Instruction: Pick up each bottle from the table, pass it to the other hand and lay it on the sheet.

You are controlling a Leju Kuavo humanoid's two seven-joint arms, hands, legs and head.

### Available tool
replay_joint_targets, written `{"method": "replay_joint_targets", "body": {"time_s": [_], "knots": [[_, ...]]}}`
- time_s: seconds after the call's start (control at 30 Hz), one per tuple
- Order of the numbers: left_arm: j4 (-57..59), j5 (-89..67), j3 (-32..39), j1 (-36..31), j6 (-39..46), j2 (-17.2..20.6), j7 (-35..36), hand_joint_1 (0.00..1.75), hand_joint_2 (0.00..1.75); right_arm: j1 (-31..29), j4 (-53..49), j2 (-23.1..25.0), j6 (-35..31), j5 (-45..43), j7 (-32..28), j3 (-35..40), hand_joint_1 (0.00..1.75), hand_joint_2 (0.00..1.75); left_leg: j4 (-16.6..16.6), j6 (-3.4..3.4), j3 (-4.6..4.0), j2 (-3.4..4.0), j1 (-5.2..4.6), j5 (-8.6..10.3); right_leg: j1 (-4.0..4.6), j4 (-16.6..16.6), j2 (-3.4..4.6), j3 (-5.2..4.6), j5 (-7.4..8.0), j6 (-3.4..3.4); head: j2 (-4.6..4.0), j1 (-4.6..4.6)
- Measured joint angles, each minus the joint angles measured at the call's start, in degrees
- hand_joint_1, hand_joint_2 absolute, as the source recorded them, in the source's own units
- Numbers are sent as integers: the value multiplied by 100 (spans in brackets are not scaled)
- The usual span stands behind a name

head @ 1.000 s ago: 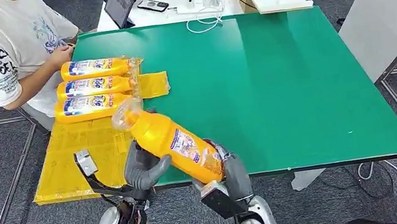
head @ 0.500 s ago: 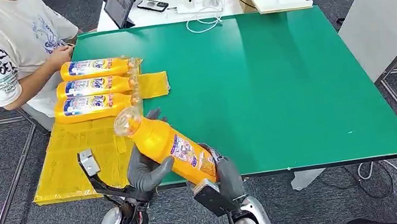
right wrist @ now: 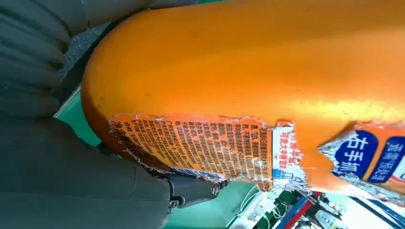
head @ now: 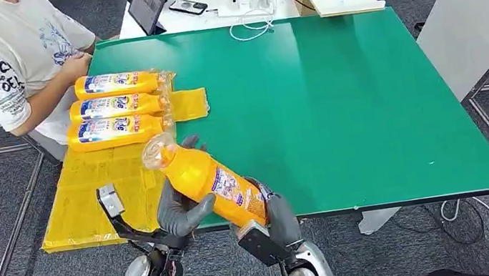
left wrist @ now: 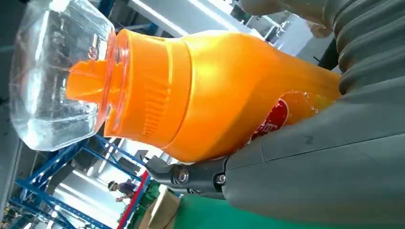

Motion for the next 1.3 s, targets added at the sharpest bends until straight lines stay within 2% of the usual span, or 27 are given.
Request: {"method": "replay_joint_targets", "body": {"time_s": [0.43, 0.7, 0.8, 0.83, 1.3], "knots": [[590, -1136, -192, -184, 782, 96, -131, 0, 175, -282, 478, 111, -72, 282, 46, 389, 175, 175, 0, 0, 0, 1, 0, 1, -1, 0, 0, -1, 0, 0, 0, 0], [828, -1187, -212, -203, 772, 124, -146, 0, 175, -396, 826, 129, -29, 231, 59, 568, 175, 175, 0, 0, 1, 3, 0, 0, 0, 0, 1, -3, 0, 0, 0, 0], [872, -1018, -199, -200, 658, 129, -182, 30, 175, -450, 938, 142, -24, 199, 59, 627, 175, 175, 0, 0, 1, 4, 1, 1, 0, 0, 1, -4, 0, 0, 0, 0], [874, -898, -179, -198, 616, 131, -214, 175, 175, -477, 966, 142, -22, 199, 59, 647, 175, 175, 0, 0, 1, 4, 1, 1, 0, 0, 1, -4, 0, 0, 0, 0], [463, -174, 94, 29, 455, 127, -214, 175, 175, -706, 1187, 188, 63, 220, 107, 914, 175, 175, 1, 0, 1, 9, 1, 1, 0, 0, 4, -12, 0, -1, 0, 0]]}}
